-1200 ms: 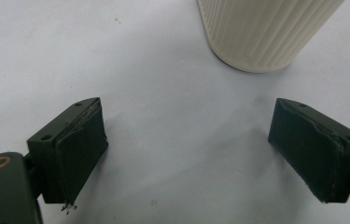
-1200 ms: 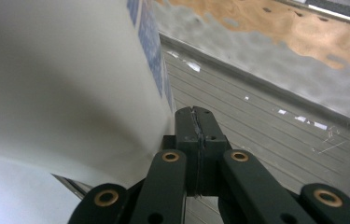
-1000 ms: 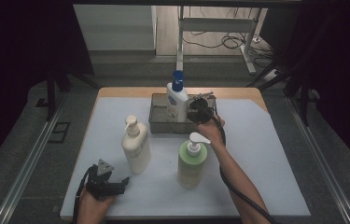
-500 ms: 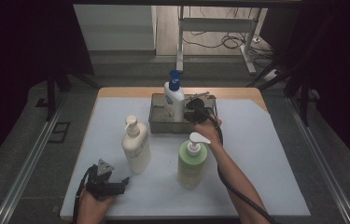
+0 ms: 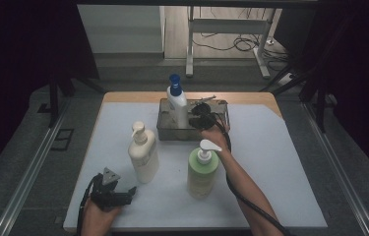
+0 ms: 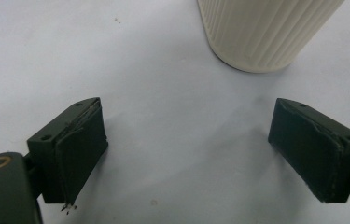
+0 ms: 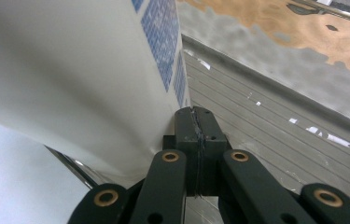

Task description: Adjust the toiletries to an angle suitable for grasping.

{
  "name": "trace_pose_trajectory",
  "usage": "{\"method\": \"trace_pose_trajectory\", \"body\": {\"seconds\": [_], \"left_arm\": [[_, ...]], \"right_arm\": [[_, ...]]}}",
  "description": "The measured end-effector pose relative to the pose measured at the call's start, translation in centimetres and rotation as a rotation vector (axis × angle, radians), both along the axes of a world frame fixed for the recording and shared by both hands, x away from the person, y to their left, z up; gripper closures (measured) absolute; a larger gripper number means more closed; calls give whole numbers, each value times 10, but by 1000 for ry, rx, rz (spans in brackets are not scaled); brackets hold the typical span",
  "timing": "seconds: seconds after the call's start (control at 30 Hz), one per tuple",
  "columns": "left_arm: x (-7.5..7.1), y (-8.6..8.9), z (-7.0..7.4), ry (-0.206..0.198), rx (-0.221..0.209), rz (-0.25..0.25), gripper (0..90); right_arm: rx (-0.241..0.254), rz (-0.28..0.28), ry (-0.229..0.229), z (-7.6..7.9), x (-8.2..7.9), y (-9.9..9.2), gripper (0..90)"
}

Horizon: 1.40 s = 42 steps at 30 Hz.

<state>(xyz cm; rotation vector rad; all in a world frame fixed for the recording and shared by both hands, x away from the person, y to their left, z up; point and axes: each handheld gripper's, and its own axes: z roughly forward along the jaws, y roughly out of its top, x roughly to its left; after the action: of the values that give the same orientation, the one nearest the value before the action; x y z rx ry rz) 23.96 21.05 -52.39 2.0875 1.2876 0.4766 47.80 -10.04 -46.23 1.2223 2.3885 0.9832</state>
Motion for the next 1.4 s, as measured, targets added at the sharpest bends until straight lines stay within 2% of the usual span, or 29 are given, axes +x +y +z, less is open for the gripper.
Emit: {"method": "trace_pose_trajectory", "body": {"seconds": [0.17,0.2,0.53,0.6,0.77,1.4], "left_arm": [[0,0,0,0,0,0,107],[0,0,0,0,0,0,107],[0,0,0,0,0,0,107],[0,0,0,0,0,0,107],[0,0,0,1,0,0,107],[0,0,0,0,0,0,107]], "right_arm": [[-5,0,3,-1,1,2,892],[-2,-14,2,-1,1,2,892],[-7,15,5,0,1,6,892],[-3,-2,6,0,1,8,892],[-10,24,2,-1,2,10,892],[5,47,4,0,1,21,893]]}}
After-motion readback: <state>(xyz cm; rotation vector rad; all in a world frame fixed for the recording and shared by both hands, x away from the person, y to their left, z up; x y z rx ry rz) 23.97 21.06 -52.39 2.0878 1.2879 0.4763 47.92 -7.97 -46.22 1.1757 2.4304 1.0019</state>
